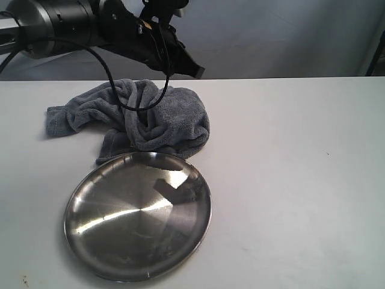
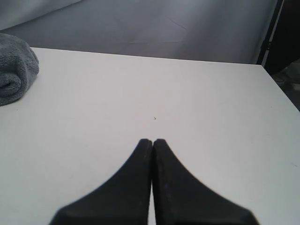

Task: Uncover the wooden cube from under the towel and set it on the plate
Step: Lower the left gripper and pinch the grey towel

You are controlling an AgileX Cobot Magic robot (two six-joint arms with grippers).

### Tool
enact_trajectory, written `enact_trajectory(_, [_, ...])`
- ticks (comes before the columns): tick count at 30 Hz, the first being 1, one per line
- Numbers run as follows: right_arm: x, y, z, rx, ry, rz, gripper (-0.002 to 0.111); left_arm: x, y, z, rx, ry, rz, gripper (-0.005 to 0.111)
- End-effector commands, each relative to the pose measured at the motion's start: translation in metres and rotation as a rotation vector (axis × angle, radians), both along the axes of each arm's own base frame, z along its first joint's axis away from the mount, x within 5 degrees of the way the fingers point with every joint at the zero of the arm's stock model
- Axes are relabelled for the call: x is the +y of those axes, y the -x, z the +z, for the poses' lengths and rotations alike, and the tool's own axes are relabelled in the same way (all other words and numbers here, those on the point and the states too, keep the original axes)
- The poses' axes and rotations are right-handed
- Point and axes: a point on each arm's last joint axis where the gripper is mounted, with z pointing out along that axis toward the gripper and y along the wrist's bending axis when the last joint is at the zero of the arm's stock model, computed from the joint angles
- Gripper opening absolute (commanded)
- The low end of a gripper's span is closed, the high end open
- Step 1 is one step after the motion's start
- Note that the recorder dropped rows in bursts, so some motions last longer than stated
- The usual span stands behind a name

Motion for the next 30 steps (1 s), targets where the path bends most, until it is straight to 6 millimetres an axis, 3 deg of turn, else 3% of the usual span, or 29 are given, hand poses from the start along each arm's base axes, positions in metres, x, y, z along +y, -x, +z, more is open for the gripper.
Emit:
enact_trajectory(1, [0.000,0.000,-0.001,-0.001,-0.007,0.001,0.000,0.003,0.001,-0.002,0.023,-0.052,-0.013,0.010])
enact_trajectory(3, [0.000,0.000,-0.001,-0.001,-0.007,0.001,0.000,0.004,0.002,-0.004,0.028,-0.087,-0.028,0.021])
enact_trajectory(6, [0.000,0.000,-0.001,-0.001,-0.007,0.001,0.000,0.008,0.004,-0.009,0.049,-0.162,-0.058,0.047])
enact_trajectory(10, [0.000,0.000,-0.001,-0.001,-0.007,0.001,0.000,0.010,0.004,-0.026,0.122,-0.219,-0.049,0.098])
enact_trajectory(11, [0.000,0.000,-0.001,-0.001,-0.007,0.001,0.000,0.011,0.004,-0.031,0.139,-0.231,-0.048,0.105])
enact_trajectory(18, [0.000,0.000,-0.001,-0.001,-0.007,0.001,0.000,0.008,-0.001,-0.066,0.210,-0.251,-0.038,0.104])
enact_trajectory(30, [0.000,0.000,-0.001,-0.001,-0.007,0.001,0.000,0.006,-0.005,-0.079,0.220,-0.215,0.009,0.104])
